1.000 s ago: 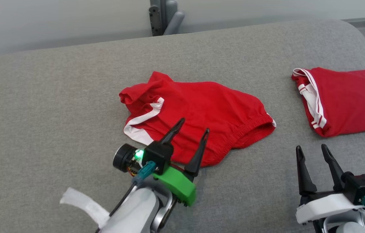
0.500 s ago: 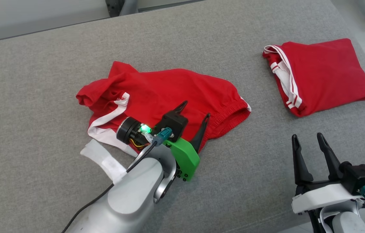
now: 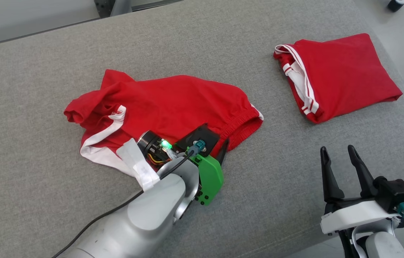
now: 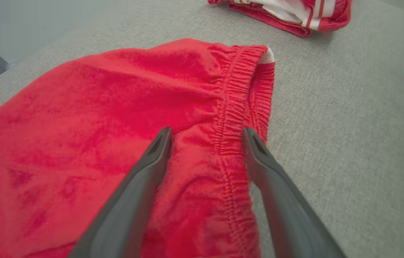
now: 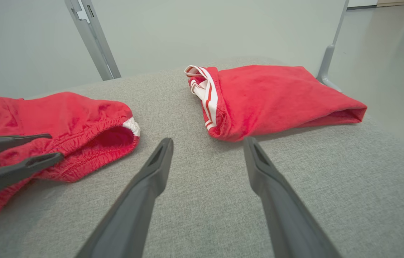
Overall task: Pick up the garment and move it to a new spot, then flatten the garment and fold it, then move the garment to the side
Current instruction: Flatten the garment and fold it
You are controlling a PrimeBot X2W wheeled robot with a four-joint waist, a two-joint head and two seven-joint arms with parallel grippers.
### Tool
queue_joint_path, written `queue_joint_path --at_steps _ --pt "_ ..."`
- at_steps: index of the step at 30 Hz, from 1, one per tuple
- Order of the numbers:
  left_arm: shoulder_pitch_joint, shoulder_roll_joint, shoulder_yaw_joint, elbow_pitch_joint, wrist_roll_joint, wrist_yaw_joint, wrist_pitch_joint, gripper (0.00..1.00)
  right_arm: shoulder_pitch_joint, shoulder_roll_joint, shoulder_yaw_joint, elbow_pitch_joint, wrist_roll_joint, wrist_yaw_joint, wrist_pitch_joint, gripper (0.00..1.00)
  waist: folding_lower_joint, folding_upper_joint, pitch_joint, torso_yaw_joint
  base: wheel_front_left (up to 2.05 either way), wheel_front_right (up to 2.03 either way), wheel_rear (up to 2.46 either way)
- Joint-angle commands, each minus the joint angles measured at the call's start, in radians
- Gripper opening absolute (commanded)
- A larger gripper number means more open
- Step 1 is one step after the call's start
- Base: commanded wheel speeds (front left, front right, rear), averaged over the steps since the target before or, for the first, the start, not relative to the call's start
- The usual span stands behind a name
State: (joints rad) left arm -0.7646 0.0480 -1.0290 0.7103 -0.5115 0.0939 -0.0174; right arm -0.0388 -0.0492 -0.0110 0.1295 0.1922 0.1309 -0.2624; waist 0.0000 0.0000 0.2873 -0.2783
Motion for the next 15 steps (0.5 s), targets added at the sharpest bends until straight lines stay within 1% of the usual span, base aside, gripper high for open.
queue_joint_path --at_steps 1,4,5,6,7,10,11,13,15 --pt "0.001 0.005 -0.011 0.017 -0.011 0.007 0.005 1.0 -0.007 -0.003 -0.001 0.003 0.01 0.0 -0.003 1.0 0.0 0.0 -0.004 -0.004 0.0 0.0 0.0" --pt "0.019 0.006 -0.034 0.079 -0.027 0.007 0.019 1.0 -0.004 -0.003 -0.004 0.004 0.011 0.0 -0.003 1.0 0.0 0.0 -0.006 -0.008 0.0 0.0 0.0" --pt "0.02 0.006 -0.04 0.102 -0.031 0.002 0.021 0.49 -0.004 -0.003 -0.005 0.004 0.011 0.0 -0.003 1.0 0.0 0.0 -0.006 -0.009 0.0 0.0 0.0" --pt "0.021 0.007 -0.046 0.121 -0.033 -0.005 0.022 0.4 -0.004 -0.003 -0.006 0.004 0.012 0.0 -0.003 1.0 0.0 0.0 -0.006 -0.01 0.0 0.0 0.0" --pt "0.022 0.007 -0.054 0.138 -0.033 -0.012 0.021 0.0 -0.004 -0.003 -0.007 0.004 0.012 0.0 -0.003 1.0 0.0 0.0 -0.007 -0.009 0.0 0.0 0.0" --pt "0.008 0.007 -0.062 0.154 -0.048 -0.027 -0.002 0.0 0.001 -0.002 -0.014 0.003 0.014 0.0 -0.003 1.0 0.0 0.0 -0.01 -0.004 0.0 0.0 0.0" --pt "-0.017 0.007 -0.062 0.134 -0.054 -0.026 -0.042 0.0 0.003 -0.002 -0.016 0.004 0.015 0.0 -0.003 1.0 0.0 0.0 -0.013 0.001 0.0 0.0 0.0" --pt "-0.043 0.003 -0.068 0.092 -0.063 -0.029 -0.084 0.0 0.004 -0.003 -0.017 0.006 0.016 0.0 -0.003 1.0 0.0 0.0 -0.019 0.006 0.0 0.0 0.0" --pt "-0.065 0.002 -0.08 0.041 -0.068 -0.023 -0.125 0.0 0.005 -0.003 -0.016 0.008 0.017 0.0 -0.003 1.0 0.0 0.0 -0.025 0.011 0.0 0.0 0.0"
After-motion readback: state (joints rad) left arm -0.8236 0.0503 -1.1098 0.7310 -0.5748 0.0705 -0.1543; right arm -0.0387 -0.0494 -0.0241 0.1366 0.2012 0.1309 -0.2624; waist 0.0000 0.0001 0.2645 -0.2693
